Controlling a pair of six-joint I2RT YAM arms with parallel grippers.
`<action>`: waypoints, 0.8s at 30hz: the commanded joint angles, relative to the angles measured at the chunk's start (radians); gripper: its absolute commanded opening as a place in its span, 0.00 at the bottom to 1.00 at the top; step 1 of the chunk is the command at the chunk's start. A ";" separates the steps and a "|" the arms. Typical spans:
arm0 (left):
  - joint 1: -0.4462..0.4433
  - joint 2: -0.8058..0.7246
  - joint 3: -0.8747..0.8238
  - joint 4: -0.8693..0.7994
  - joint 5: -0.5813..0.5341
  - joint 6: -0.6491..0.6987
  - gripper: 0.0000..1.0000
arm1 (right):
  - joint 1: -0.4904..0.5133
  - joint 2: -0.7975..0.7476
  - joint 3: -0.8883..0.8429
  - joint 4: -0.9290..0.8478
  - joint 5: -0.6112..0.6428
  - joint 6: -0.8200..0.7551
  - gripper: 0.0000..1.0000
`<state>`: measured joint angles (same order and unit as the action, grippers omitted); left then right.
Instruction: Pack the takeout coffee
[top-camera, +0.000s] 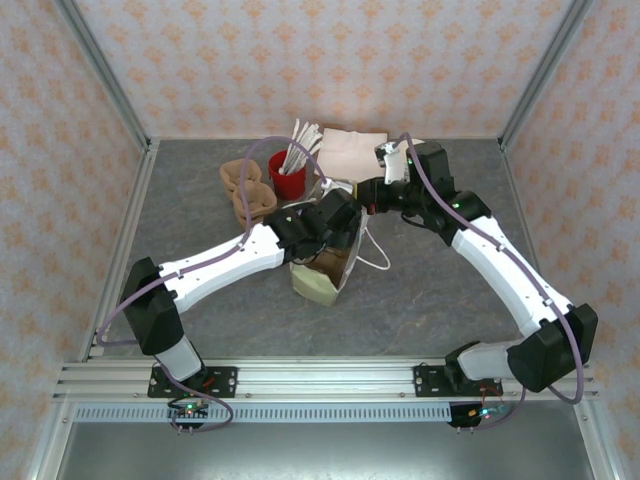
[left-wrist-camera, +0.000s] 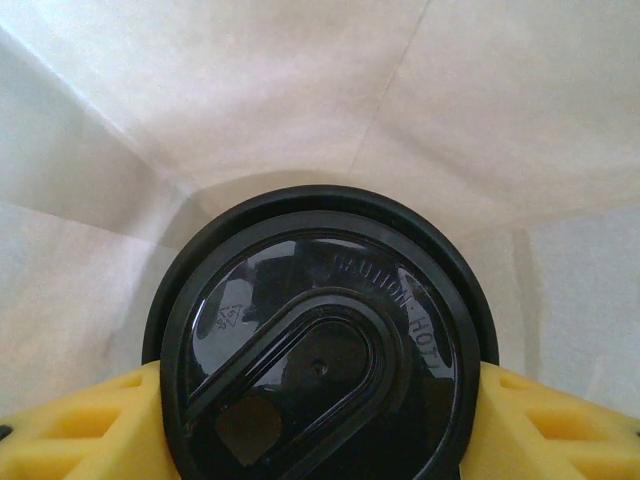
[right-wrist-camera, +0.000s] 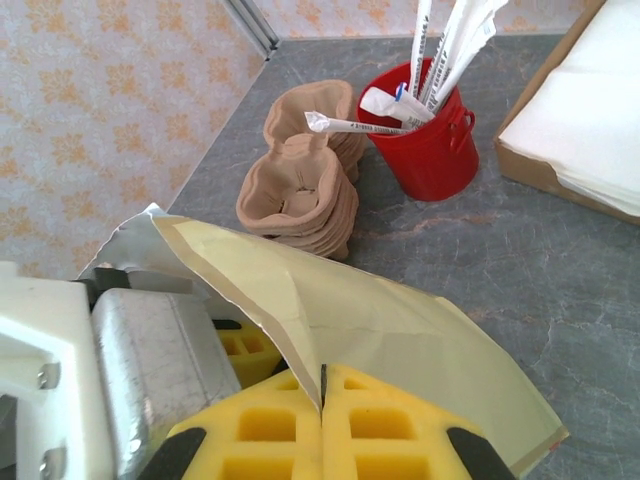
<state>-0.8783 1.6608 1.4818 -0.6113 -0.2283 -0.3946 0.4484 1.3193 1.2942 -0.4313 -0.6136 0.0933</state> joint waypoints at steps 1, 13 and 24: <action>0.006 -0.023 -0.023 0.020 0.027 0.017 0.63 | 0.012 -0.048 -0.005 0.089 -0.048 -0.028 0.00; 0.014 -0.059 -0.080 0.070 -0.052 0.069 0.63 | 0.026 -0.060 -0.009 0.084 -0.054 -0.041 0.00; 0.019 -0.047 -0.075 0.090 -0.083 0.101 0.63 | 0.035 -0.069 -0.003 0.055 -0.045 -0.050 0.00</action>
<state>-0.8677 1.6341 1.4162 -0.5541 -0.2577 -0.3275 0.4644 1.2869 1.2839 -0.4026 -0.6308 0.0650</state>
